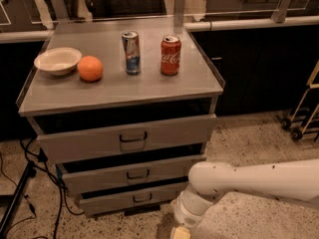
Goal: Open bottom drawer
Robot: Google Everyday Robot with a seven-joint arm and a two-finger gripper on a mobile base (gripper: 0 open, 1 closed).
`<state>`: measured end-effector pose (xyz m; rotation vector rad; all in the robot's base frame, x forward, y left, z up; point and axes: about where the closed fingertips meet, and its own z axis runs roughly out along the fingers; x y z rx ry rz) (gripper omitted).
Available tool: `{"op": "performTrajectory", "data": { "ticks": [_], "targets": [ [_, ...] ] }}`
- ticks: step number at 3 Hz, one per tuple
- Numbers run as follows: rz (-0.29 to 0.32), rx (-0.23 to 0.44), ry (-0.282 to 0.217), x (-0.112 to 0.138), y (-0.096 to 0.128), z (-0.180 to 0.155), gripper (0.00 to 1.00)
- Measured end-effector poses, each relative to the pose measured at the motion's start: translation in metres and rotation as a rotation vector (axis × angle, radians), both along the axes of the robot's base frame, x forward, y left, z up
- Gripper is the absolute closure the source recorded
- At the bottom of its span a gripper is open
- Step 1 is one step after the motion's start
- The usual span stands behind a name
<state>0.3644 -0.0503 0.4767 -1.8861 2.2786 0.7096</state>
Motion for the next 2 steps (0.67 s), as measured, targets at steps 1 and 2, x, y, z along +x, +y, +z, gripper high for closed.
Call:
{"op": "performTrajectory", "data": {
  "ticks": [1, 2],
  "targets": [
    [0.002, -0.002, -0.007, 0.019, 0.011, -0.031, 0.0],
    [0.025, -0.004, -0.039, 0.065, 0.018, -0.071, 0.0]
  ]
}}
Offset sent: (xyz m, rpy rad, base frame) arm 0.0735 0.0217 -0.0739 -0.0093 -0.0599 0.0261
